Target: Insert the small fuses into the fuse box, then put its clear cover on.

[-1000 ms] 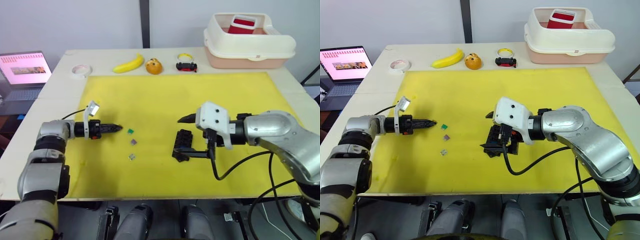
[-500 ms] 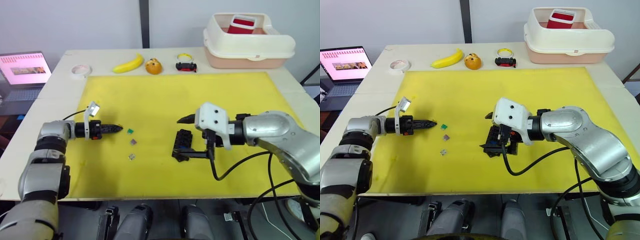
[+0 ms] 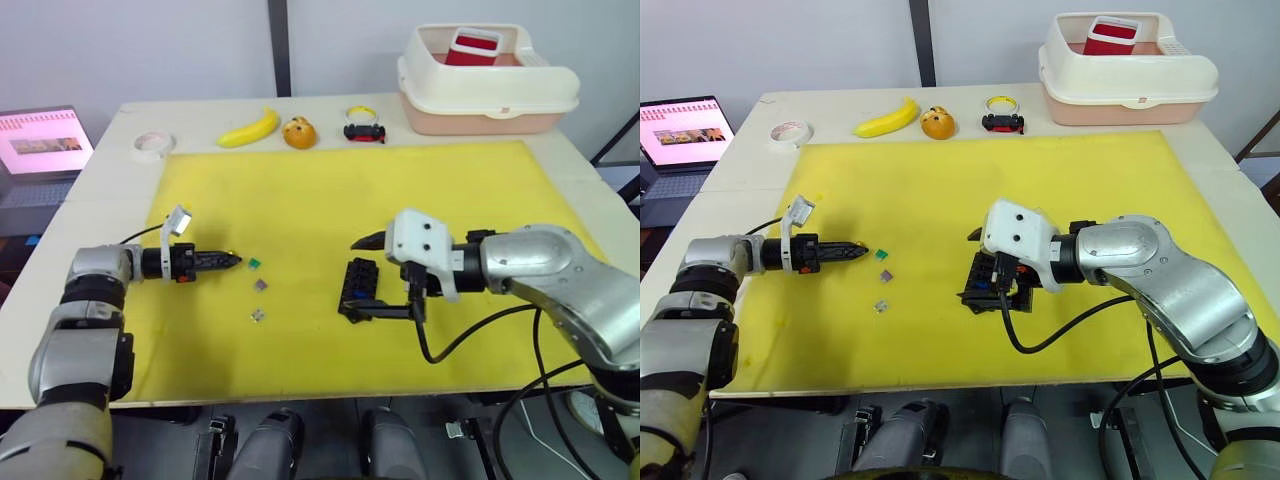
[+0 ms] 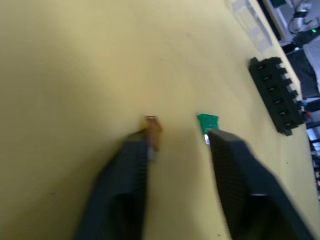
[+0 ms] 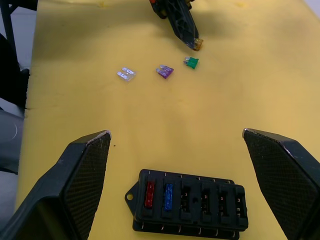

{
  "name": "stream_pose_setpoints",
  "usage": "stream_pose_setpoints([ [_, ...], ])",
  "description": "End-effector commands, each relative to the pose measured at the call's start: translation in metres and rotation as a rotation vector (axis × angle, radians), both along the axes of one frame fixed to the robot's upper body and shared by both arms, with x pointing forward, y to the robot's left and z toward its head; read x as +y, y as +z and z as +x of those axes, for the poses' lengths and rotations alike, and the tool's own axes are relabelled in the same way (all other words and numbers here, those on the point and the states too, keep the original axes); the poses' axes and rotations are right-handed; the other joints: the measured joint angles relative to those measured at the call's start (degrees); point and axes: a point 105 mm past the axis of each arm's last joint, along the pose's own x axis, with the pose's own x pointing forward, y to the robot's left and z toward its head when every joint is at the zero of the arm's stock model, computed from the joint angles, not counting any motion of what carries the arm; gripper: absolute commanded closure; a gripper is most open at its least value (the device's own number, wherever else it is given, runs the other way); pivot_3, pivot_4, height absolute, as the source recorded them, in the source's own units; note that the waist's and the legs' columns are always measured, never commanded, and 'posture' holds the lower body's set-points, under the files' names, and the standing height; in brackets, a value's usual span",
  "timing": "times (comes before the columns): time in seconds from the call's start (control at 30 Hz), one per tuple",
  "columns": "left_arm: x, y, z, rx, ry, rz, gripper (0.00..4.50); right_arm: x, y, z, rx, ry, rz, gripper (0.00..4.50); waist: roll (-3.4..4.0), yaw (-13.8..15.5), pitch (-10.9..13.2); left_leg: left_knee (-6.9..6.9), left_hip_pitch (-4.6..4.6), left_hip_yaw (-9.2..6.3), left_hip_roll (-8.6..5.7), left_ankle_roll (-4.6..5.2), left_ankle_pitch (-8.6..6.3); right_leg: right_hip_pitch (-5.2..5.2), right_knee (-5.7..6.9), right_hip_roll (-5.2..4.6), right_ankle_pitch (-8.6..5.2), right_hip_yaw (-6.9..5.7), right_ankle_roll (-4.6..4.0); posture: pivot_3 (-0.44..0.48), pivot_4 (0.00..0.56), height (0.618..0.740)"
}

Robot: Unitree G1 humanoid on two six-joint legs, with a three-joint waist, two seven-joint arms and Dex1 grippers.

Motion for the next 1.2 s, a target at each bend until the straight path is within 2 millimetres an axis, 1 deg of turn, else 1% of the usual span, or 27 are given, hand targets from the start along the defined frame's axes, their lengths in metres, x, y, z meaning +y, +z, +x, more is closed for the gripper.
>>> stream_pose_setpoints([
  [0.03, 0.017, -0.014, -0.004, 0.041, 0.067, 0.060, 2.43, 0.004, 0.009, -0.002, -0.050, 0.020, 0.012, 0.00, 0.00, -0.07, 0.00, 0.00, 0.00, 0.00, 0.01, -0.01, 0.01, 0.00, 0.00, 0.01, 0.00, 0.00, 0.00, 0.000, 0.150, 0.740],
  [0.23, 0.026, -0.008, 0.001, 0.027, 0.137, 0.036, 2.43, 0.004, 0.009, -0.002, -0.051, 0.019, 0.010, 0.00, 0.01, -0.16, -0.01, 0.00, 0.02, 0.00, 0.04, -0.02, 0.01, 0.00, 0.03, 0.05, 0.00, 0.00, 0.00, 0.000, 0.150, 0.740],
  [0.47, 0.030, -0.006, 0.001, 0.022, 0.156, 0.033, 2.43, 0.005, 0.009, -0.002, -0.053, 0.023, 0.008, 0.00, 0.01, -0.19, -0.01, 0.00, 0.03, 0.00, 0.05, -0.04, 0.03, -0.01, 0.05, 0.06, 0.00, 0.00, 0.00, 0.000, 0.150, 0.740],
  [0.83, 0.044, -0.004, -0.002, 0.018, 0.184, 0.064, 2.43, 0.006, 0.008, -0.002, -0.053, 0.025, 0.006, 0.00, 0.01, -0.59, -0.01, -0.02, 0.03, 0.01, 0.10, -0.05, 0.03, -0.06, 0.08, 0.09, 0.00, 0.01, 0.00, 0.000, 0.150, 0.740],
  [1.2, 0.050, -0.002, -0.003, 0.020, 0.197, 0.073, 2.43, 0.006, 0.008, -0.001, -0.056, 0.025, 0.003, 0.00, 0.01, -0.64, -0.01, -0.04, 0.03, 0.02, 0.11, -0.05, 0.03, -0.09, 0.08, 0.11, 0.00, 0.03, 0.00, 0.000, 0.150, 0.740],
])
